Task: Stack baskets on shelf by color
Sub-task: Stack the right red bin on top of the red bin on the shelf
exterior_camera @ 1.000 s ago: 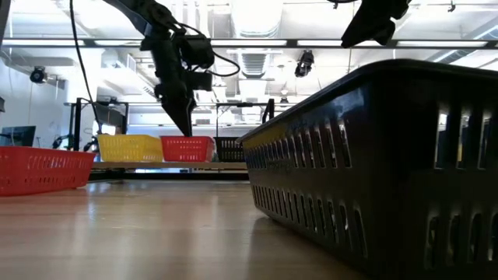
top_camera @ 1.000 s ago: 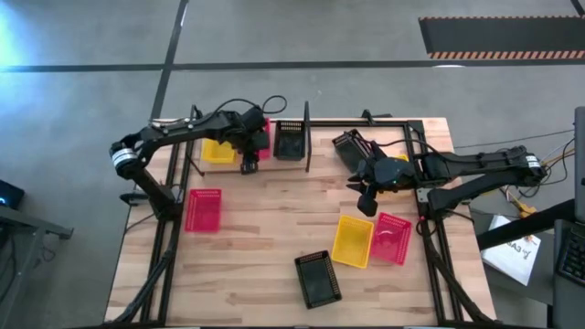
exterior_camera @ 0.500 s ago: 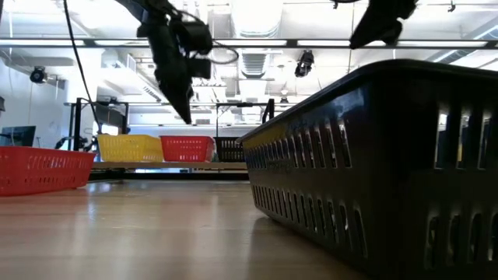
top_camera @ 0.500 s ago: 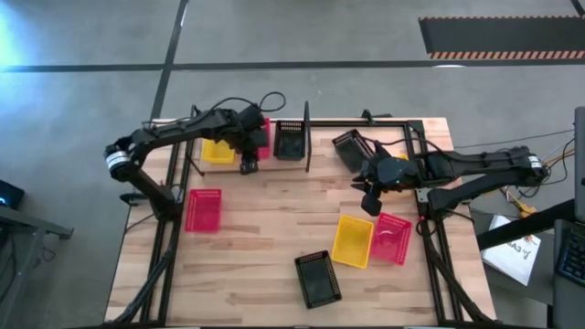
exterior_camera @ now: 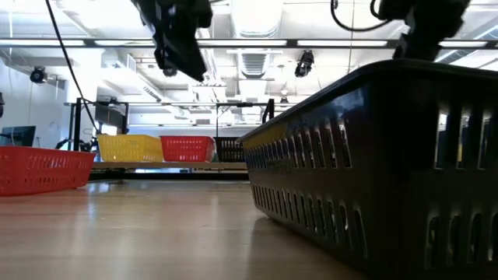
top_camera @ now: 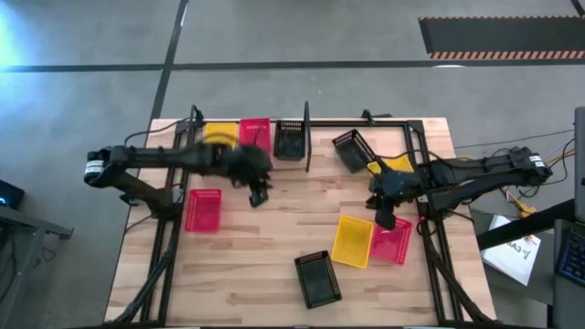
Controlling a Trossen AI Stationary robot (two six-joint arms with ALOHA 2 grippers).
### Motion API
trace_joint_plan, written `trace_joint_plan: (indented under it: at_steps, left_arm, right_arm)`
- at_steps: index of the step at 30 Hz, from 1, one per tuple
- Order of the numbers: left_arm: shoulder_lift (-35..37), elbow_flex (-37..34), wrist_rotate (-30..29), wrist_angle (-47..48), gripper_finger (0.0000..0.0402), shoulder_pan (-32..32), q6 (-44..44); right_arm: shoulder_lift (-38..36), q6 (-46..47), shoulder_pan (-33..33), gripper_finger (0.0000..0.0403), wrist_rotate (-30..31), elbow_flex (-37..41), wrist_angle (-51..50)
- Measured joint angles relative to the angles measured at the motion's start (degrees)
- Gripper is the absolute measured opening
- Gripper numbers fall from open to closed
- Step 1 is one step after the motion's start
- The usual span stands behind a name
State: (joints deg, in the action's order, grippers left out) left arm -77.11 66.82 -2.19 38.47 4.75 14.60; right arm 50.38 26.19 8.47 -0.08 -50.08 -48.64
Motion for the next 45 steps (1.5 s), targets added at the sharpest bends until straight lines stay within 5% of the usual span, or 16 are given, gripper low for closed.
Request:
trace_joint_plan:
  at_steps: [9, 19, 28, 32, 38, 45]
  left_arm:
    - [-4.3, -8.1, -2.7, -23.5, 0.0137, -13.3, 9.5]
    - [-5.5, -9.2, -2.7, -23.4, 0.0137, -20.1, 13.6]
    - [-3.9, -9.2, -2.9, -23.2, 0.0137, -25.7, 16.1]
    - [-3.4, -9.2, -4.5, -22.5, 0.0137, -28.2, 17.9]
    - [-1.6, -9.2, -7.8, -22.4, 0.0137, -31.1, 18.2]
    - [3.8, -7.7, -11.5, -21.9, 0.0137, -31.4, 10.0]
  right_arm:
    - [2.2, 21.9, 18.8, 0.0068, -3.0, 0.8, 0.1]
    - [12.7, 38.6, 37.8, 0.0117, 2.5, 1.0, -0.2]
    - [25.4, 38.8, 39.9, 0.0163, 4.8, 1.0, 0.5]
    - [30.3, 38.8, 39.9, 0.0131, 4.8, 1.0, 0.6]
    - [31.4, 40.1, 39.9, 0.0022, 2.5, 0.5, 0.5]
    - [25.2, 36.7, 37.6, 0.0008, 1.5, -8.5, -8.4]
